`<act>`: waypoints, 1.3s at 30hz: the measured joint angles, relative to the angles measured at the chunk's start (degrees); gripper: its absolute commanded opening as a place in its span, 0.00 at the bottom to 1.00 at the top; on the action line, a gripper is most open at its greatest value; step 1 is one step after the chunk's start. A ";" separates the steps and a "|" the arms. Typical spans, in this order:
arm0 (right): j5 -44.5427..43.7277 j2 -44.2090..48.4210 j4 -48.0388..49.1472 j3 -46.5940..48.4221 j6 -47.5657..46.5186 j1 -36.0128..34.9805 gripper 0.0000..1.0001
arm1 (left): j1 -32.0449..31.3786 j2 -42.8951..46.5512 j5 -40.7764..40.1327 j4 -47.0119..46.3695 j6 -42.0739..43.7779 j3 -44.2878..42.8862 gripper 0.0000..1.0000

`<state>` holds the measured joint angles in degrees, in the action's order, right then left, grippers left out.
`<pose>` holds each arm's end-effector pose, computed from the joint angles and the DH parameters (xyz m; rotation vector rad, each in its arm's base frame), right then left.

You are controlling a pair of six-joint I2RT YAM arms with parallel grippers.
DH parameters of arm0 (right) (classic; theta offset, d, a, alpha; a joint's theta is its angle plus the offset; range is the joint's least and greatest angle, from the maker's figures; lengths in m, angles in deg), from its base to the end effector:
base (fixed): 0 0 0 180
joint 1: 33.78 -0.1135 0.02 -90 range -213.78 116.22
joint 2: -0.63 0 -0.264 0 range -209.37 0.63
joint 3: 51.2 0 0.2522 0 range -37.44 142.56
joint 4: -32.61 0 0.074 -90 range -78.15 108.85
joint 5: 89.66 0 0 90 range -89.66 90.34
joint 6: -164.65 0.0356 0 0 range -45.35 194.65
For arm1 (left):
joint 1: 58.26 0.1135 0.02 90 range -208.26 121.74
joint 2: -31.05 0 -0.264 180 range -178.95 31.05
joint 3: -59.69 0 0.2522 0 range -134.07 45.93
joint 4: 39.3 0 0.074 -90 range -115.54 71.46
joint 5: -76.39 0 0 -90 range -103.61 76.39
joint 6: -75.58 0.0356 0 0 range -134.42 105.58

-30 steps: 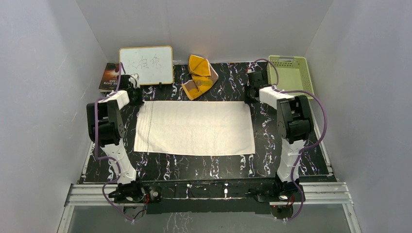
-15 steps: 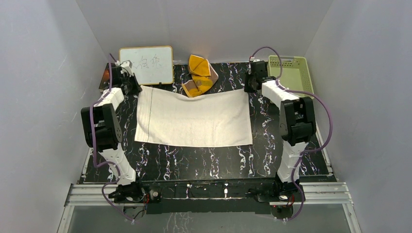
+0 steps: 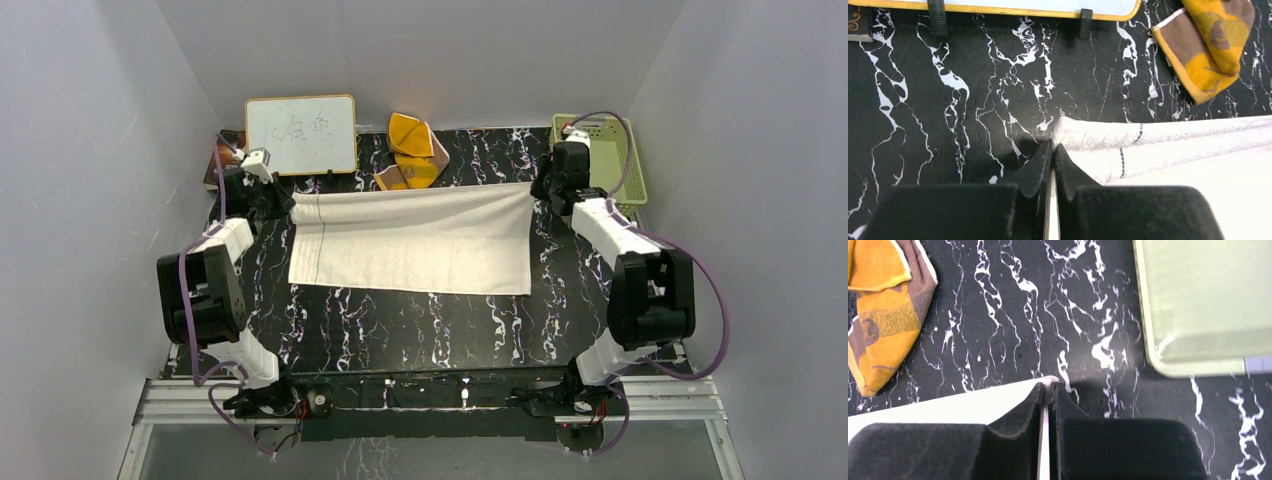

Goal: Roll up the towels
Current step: Fold the towel at the center of the board.

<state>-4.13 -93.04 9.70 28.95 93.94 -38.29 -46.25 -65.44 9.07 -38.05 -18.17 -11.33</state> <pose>0.3693 0.0263 0.2530 0.3271 2.1838 0.1455 0.3677 0.0642 0.2193 -0.0293 2.0119 -0.3108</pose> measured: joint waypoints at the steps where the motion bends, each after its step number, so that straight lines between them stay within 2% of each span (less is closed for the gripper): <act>1: -0.02 1.64 0.98 -2.03 0.74 0.09 0.00 | 0.00 1.55 0.24 -1.36 -0.28 2.01 0.00; 7: 0.63 7.63 2.95 -11.72 4.00 0.15 0.00 | 0.63 7.19 0.48 -7.91 -3.13 10.64 0.00; 17: 2.75 18.38 0.98 -22.73 6.14 0.48 0.00 | 0.96 16.11 -0.85 -9.49 -7.19 19.87 0.00; 23: 4.33 24.76 -1.09 -25.57 7.04 0.55 0.00 | 1.01 21.73 -1.64 -7.54 -8.94 22.62 0.00; 39: 5.57 32.79 -7.39 -30.29 7.87 0.57 0.00 | 1.05 30.82 -2.58 -1.62 -16.68 29.42 0.00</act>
<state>1.44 -60.25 2.31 -1.35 101.81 -37.73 -45.20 -34.62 6.49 -39.67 -34.84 18.09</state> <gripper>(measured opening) 0.029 0.012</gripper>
